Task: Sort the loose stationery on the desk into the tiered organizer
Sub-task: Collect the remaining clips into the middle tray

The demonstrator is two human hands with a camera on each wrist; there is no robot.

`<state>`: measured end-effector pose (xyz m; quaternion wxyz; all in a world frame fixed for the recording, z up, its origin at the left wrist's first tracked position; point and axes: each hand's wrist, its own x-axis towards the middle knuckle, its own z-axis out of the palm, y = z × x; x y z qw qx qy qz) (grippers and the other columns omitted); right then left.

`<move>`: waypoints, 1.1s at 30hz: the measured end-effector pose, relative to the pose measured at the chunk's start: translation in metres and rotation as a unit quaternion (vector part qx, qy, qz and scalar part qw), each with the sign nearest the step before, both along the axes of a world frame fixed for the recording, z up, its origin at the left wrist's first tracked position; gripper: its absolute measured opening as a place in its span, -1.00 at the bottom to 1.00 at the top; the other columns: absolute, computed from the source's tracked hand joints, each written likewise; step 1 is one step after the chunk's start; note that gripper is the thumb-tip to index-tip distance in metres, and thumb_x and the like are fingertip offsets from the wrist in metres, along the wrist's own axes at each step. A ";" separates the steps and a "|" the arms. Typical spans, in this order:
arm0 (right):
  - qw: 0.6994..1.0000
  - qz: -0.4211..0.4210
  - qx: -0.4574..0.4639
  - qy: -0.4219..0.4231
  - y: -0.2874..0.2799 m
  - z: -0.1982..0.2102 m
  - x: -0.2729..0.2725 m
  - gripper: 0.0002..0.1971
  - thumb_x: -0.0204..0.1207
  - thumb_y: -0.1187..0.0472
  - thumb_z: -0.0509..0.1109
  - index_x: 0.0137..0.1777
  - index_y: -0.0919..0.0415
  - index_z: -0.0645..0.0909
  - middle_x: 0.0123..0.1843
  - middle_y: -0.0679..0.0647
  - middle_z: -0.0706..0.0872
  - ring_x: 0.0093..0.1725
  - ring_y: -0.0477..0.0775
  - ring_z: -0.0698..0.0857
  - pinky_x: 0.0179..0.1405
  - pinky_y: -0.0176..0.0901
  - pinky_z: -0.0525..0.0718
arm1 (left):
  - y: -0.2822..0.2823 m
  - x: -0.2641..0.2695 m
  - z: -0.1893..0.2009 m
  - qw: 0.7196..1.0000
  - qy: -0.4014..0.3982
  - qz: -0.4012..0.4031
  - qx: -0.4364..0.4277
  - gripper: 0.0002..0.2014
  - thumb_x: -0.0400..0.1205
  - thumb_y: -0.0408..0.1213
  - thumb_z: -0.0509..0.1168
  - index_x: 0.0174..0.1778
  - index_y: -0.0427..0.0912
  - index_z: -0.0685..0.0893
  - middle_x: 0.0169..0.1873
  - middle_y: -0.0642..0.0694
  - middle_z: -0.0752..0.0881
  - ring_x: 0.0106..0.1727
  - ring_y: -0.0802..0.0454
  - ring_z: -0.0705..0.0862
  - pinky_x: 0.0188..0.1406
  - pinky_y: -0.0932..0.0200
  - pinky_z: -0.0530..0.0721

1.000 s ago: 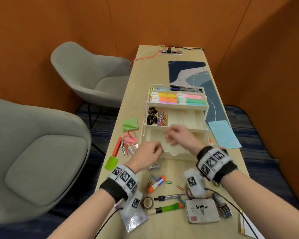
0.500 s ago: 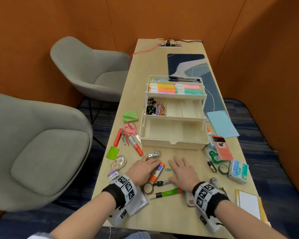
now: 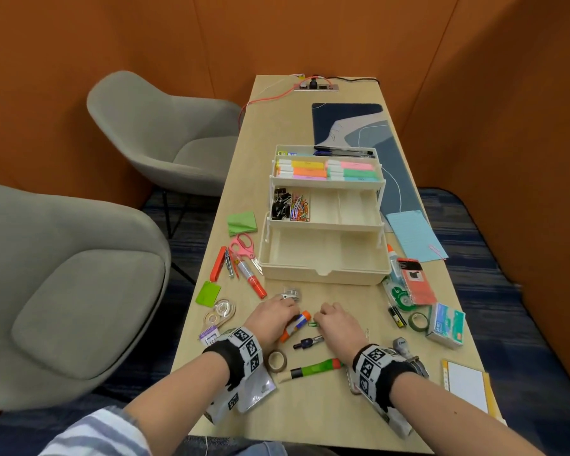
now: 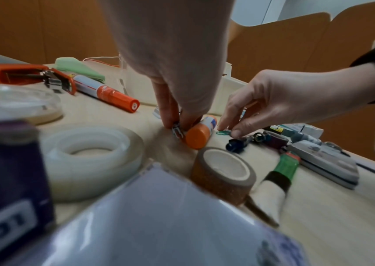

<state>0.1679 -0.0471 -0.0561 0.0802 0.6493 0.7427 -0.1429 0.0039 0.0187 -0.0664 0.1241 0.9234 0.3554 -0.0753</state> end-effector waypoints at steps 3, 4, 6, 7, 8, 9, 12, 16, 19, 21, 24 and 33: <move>0.998 0.050 -0.009 -0.024 0.002 0.002 0.000 -0.66 0.58 0.47 0.11 0.33 0.30 0.46 0.26 0.22 0.50 0.30 0.24 0.45 0.12 0.04 0.55 | -0.002 0.005 -0.001 1.000 0.022 0.008 0.008 -0.75 0.67 -0.35 0.14 0.25 -0.19 0.54 0.26 -0.16 0.53 0.34 -0.13 0.47 0.22 -0.01 0.53; 0.998 0.065 0.002 -0.027 0.003 0.003 -0.001 -0.65 0.55 0.47 0.14 0.32 0.31 0.47 0.23 0.24 0.52 0.27 0.26 0.49 0.08 0.05 0.57 | -0.002 0.007 -0.001 1.000 0.028 0.010 0.010 -0.75 0.67 -0.36 0.13 0.26 -0.21 0.51 0.28 -0.19 0.51 0.34 -0.15 0.46 0.22 -0.02 0.53; 0.995 0.094 0.031 -0.029 0.004 0.006 -0.003 -0.73 0.44 0.42 0.35 0.14 0.30 0.60 0.05 0.23 0.64 0.09 0.25 0.63 -0.15 -0.01 0.65 | -0.002 0.010 -0.001 0.999 0.030 0.006 0.015 -0.75 0.66 -0.38 0.12 0.25 -0.23 0.49 0.29 -0.21 0.50 0.35 -0.17 0.48 0.24 -0.04 0.55; 0.992 0.107 0.048 -0.040 0.006 0.006 -0.004 -0.77 0.39 0.40 0.41 0.05 0.29 0.63 -0.01 0.21 0.66 0.02 0.23 0.66 -0.22 -0.04 0.66 | -0.001 0.011 0.001 0.999 0.031 0.004 0.015 -0.75 0.66 -0.40 0.12 0.25 -0.23 0.49 0.29 -0.22 0.51 0.34 -0.17 0.49 0.24 -0.04 0.56; 0.993 0.106 0.042 -0.031 0.008 0.004 -0.003 -0.79 0.43 0.41 0.37 0.07 0.30 0.61 0.01 0.22 0.64 0.05 0.23 0.64 -0.19 -0.02 0.66 | 0.000 0.012 0.003 0.999 0.030 0.004 0.013 -0.75 0.65 -0.41 0.12 0.25 -0.24 0.49 0.29 -0.22 0.51 0.34 -0.17 0.49 0.24 -0.04 0.56; 0.995 0.089 0.035 -0.005 0.010 0.002 0.000 -0.78 0.51 0.44 0.26 0.12 0.31 0.57 0.08 0.23 0.60 0.10 0.24 0.60 -0.09 0.01 0.62 | 0.001 0.013 0.004 1.000 0.023 0.007 0.008 -0.75 0.65 -0.42 0.13 0.24 -0.24 0.49 0.28 -0.23 0.52 0.33 -0.17 0.50 0.23 -0.03 0.57; 0.990 -0.044 0.012 0.133 0.018 0.006 0.014 -0.82 0.55 0.41 0.18 0.02 0.24 0.58 0.00 0.12 0.59 -0.01 0.11 0.58 -0.07 -0.16 0.51 | 0.004 0.012 0.006 1.000 -0.007 0.021 -0.009 -0.77 0.66 -0.42 0.13 0.22 -0.23 0.51 0.24 -0.21 0.54 0.29 -0.16 0.53 0.23 -0.03 0.56; 0.921 -0.249 -0.010 0.299 0.020 0.009 0.042 -0.75 0.45 0.45 0.28 -0.25 0.06 0.61 -0.26 -0.03 0.66 -0.19 0.01 0.65 -0.19 -0.30 0.56 | 0.005 0.010 0.009 0.996 -0.066 0.054 -0.020 -0.78 0.68 -0.33 0.15 0.21 -0.19 0.56 0.22 -0.12 0.55 0.22 -0.07 0.54 0.18 0.07 0.56; 0.849 -0.351 -0.007 0.394 0.021 0.011 0.059 -0.78 0.46 0.49 0.32 -0.20 0.17 0.67 -0.26 0.11 0.71 -0.31 0.04 0.69 -0.25 -0.23 0.66 | 0.004 0.013 0.011 0.986 -0.148 0.075 -0.030 -0.76 0.69 -0.29 0.17 0.24 -0.20 0.60 0.21 -0.10 0.57 0.20 -0.04 0.54 0.17 0.11 0.55; 0.786 -0.409 -0.013 0.464 0.020 0.011 0.064 -0.86 0.51 0.47 0.31 -0.17 0.30 0.67 -0.29 0.14 0.66 -0.37 0.04 0.63 -0.32 -0.24 0.65 | 0.001 0.020 0.015 0.978 -0.183 0.085 -0.041 -0.74 0.67 -0.33 0.17 0.25 -0.20 0.60 0.17 -0.10 0.58 0.18 -0.03 0.54 0.17 0.14 0.52; 0.744 -0.434 -0.025 0.508 0.020 0.008 0.070 -0.93 0.49 0.45 0.36 -0.18 0.34 0.64 -0.36 0.20 0.60 -0.42 0.07 0.56 -0.39 -0.16 0.58 | -0.005 0.038 0.020 0.972 -0.210 0.077 -0.070 -0.77 0.64 -0.37 0.16 0.16 -0.21 0.63 0.10 -0.12 0.56 0.12 -0.03 0.55 0.10 0.18 0.49; 0.970 -0.164 -0.006 0.178 0.020 0.002 0.061 -0.79 0.46 0.32 0.37 0.08 0.17 0.66 -0.01 0.06 0.61 -0.11 -0.01 0.59 -0.14 -0.33 0.43 | -0.018 0.057 0.013 0.996 -0.045 0.015 -0.073 -0.77 0.60 -0.55 0.09 0.09 -0.35 0.57 0.09 -0.29 0.53 0.15 -0.22 0.51 0.05 -0.06 0.53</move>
